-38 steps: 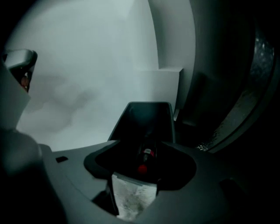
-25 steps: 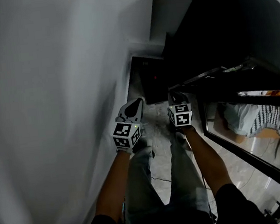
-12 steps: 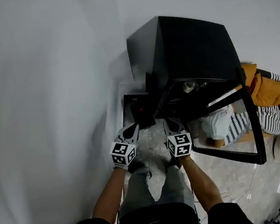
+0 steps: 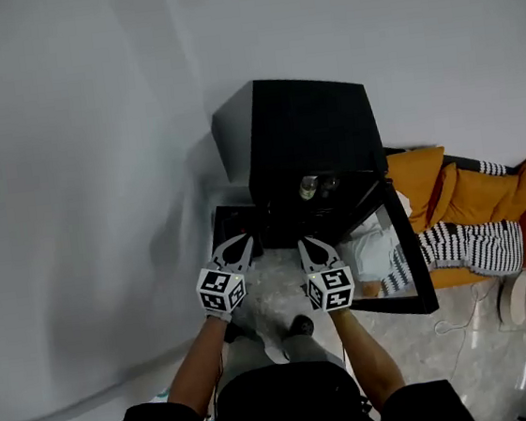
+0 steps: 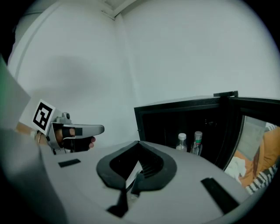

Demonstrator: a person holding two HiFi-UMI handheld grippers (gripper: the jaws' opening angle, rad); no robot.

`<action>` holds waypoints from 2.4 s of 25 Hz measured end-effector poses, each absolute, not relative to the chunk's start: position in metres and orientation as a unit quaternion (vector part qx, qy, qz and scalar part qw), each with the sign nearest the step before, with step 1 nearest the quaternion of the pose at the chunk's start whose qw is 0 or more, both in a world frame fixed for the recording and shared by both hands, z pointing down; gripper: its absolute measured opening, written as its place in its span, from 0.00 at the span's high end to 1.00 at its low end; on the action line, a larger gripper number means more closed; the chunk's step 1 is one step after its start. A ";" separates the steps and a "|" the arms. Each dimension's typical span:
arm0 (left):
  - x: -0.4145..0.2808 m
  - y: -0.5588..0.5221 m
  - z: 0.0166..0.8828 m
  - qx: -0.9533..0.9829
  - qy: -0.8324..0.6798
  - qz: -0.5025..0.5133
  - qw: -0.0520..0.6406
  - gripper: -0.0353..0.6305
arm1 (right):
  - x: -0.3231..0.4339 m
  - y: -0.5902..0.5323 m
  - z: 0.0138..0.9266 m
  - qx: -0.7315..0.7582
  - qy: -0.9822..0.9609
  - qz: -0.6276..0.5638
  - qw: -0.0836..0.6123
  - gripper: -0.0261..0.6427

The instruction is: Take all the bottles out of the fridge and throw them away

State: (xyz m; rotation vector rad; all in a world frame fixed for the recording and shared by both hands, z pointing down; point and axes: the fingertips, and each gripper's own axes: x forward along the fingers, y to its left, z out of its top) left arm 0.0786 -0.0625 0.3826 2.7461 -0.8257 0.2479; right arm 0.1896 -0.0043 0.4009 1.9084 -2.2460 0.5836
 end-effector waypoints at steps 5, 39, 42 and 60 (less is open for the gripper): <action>0.117 -0.034 0.363 0.948 -0.285 0.080 0.114 0.94 | 0.227 0.022 0.382 0.633 -0.750 0.183 0.055 0.95; 0.190 0.001 0.364 0.961 -0.245 0.094 0.087 0.94 | 0.299 0.011 0.400 0.660 -0.733 0.146 0.078 0.95; 0.193 -0.013 0.373 0.962 -0.240 0.094 0.089 0.94 | 0.301 -0.009 0.412 0.666 -0.728 0.142 0.085 0.95; 0.209 -0.066 0.463 0.967 -0.227 0.085 0.079 0.94 | 0.330 -0.113 0.515 0.694 -0.701 0.139 0.086 0.65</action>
